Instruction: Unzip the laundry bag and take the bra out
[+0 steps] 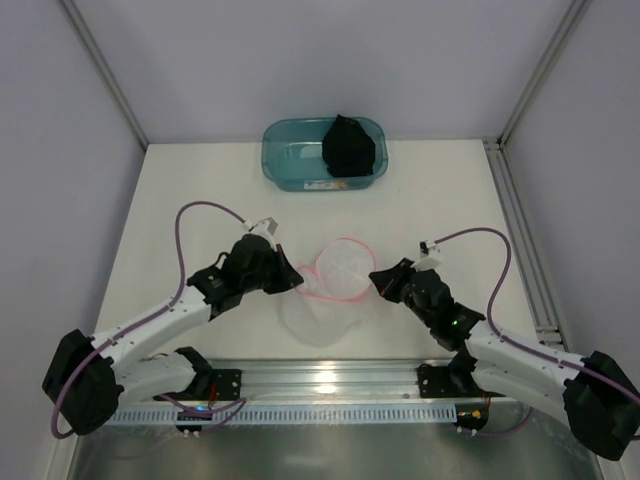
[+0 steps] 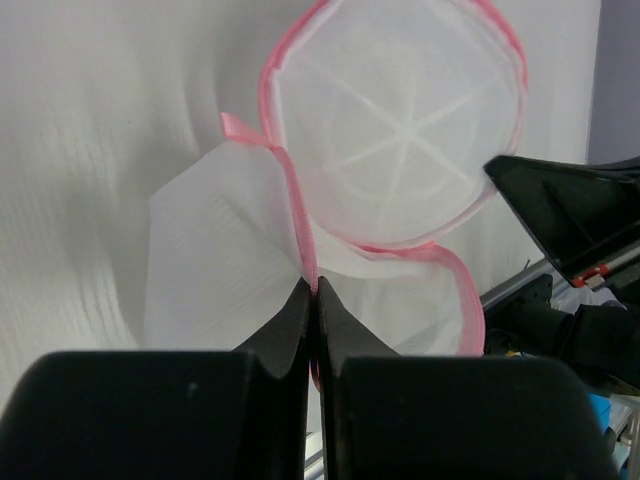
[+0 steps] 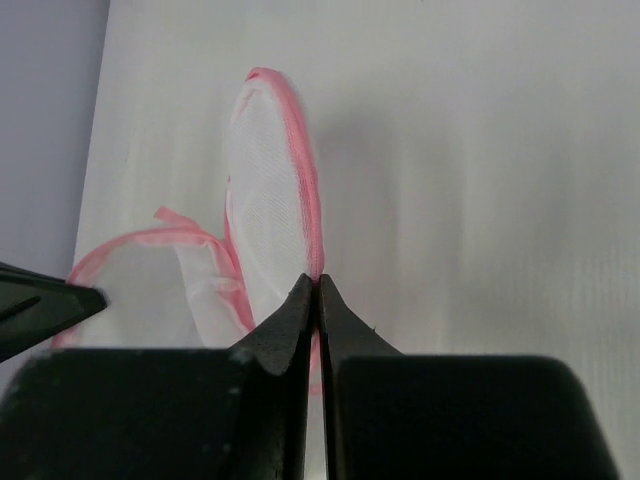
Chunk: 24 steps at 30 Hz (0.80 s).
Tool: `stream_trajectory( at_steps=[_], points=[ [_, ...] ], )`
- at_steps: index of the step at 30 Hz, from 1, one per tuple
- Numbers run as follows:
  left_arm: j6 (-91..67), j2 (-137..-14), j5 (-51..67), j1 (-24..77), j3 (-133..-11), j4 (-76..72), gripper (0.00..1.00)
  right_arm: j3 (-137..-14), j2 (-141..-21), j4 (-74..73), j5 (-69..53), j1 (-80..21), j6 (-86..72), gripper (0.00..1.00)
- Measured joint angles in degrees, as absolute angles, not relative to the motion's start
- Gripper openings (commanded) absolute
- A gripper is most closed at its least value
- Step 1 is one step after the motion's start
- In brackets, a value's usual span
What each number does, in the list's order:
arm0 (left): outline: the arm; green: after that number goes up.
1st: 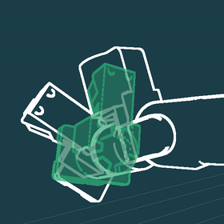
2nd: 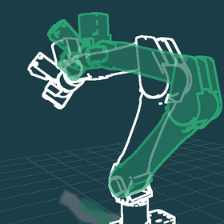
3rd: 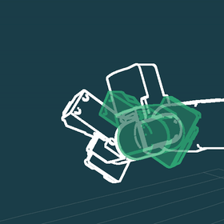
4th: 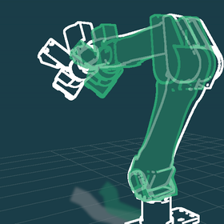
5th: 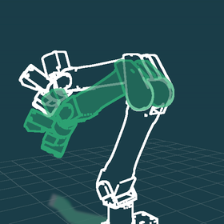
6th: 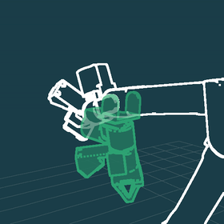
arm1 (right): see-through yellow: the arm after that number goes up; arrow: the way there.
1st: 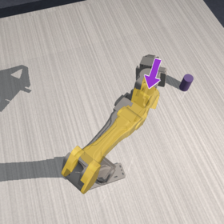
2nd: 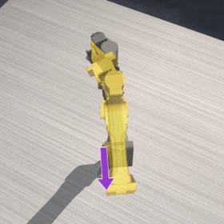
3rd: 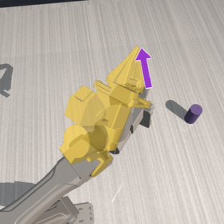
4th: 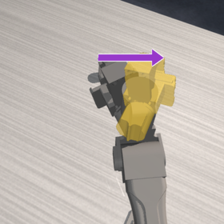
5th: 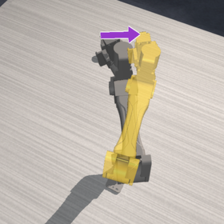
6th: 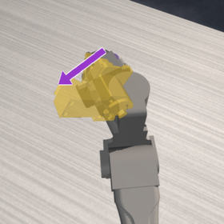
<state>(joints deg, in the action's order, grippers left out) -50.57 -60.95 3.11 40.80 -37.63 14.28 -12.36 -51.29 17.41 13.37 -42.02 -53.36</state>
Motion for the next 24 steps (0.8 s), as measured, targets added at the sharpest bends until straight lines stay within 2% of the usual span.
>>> stream_trajectory(
  at_steps=[5,13,14,15,18,19,20,24],
  points=[
    [-50.5,-68.9,4.6,40.7,-39.7,8.9,0.00,-15.8,-42.0,7.3,15.9,-42.3,-42.6,0.04],
    [-51.0,-83.4,9.7,40.4,-49.2,-3.4,0.00,-28.9,-41.4,-6.9,22.9,-45.4,-27.6,0.04],
    [-51.1,-84.7,10.4,40.3,-50.1,-4.8,0.05,-29.8,-41.7,-8.1,24.4,-46.3,-26.2,0.04],
    [-51.1,-85.7,11.0,40.1,-50.9,-5.9,0.34,-30.5,-42.1,-9.1,26.1,-47.2,-24.9,0.04],
    [-51.6,-87.4,12.2,39.6,-52.3,-8.4,0.73,-31.7,-43.7,-12.2,30.6,-49.3,-21.9,0.04],
    [-52.0,-87.6,12.4,39.3,-52.3,-9.1,0.93,-32.1,-44.5,-13.1,32.2,-49.8,-21.0,0.04],
    [-52.1,-87.6,12.4,39.2,-52.3,-9.5,0.99,-32.5,-45.2,-14.0,33.7,-50.3,-20.1,0.04],
    [-53.7,-86.2,11.1,38.6,-51.1,-10.2,0.99,-34.4,-48.0,-16.1,38.9,-52.0,-16.9,0.04]
  ],
)
